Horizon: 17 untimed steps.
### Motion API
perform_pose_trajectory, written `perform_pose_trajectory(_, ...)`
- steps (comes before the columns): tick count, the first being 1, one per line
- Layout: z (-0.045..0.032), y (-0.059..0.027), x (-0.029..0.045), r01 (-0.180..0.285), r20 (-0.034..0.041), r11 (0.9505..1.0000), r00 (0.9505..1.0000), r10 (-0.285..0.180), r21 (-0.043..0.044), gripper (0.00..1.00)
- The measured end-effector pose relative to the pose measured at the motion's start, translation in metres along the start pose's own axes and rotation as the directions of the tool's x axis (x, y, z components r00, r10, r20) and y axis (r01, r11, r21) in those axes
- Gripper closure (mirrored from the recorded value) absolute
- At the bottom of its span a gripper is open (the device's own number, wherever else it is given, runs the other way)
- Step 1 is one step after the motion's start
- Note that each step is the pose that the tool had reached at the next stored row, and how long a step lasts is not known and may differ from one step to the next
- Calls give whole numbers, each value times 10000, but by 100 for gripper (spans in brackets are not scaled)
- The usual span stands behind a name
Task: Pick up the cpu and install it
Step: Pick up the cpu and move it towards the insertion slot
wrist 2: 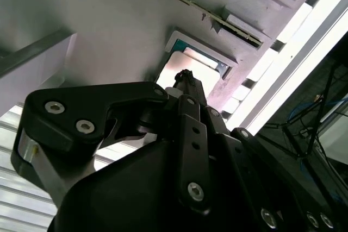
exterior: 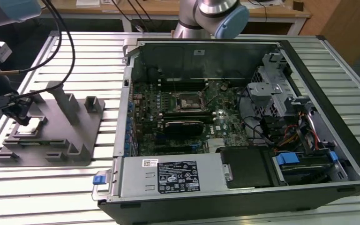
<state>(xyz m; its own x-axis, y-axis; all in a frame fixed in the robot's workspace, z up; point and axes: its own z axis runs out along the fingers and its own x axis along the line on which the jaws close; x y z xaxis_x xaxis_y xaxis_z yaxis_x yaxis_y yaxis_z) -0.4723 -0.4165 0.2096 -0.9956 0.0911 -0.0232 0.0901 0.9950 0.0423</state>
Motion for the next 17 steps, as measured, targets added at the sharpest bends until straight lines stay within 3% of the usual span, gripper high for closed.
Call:
perform_pose_trajectory(13,102,-11,55,158,-10,9999,9999,-158,-7,89)
perform_pose_trajectory(17,103,-11,56,159,-11,9999,9999,-159,-6,89)
